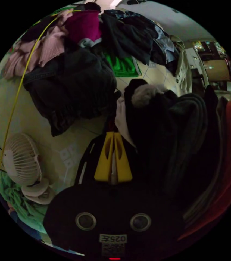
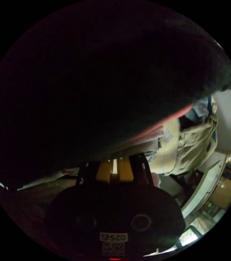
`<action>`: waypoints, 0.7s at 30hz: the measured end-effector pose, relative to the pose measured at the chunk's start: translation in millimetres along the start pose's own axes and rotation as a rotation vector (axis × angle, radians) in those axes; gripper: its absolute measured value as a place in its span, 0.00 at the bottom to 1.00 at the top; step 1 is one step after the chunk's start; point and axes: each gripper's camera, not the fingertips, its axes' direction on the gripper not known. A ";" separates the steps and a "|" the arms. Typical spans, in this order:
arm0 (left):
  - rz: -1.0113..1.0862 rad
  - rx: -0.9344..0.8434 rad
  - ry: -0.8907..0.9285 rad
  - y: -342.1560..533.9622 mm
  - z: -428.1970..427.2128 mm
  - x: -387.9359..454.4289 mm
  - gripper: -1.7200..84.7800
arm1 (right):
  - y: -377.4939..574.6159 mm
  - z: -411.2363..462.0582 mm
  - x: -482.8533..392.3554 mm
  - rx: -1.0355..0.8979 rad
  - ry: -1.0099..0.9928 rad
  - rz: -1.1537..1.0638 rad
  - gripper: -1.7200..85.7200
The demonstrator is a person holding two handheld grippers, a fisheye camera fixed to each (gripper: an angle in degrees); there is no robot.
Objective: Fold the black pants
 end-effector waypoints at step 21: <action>0.133 -0.122 -0.153 -15.7 -13.7 41.5 0.01 | -18.1 64.3 -41.7 0.041 0.003 0.142 0.08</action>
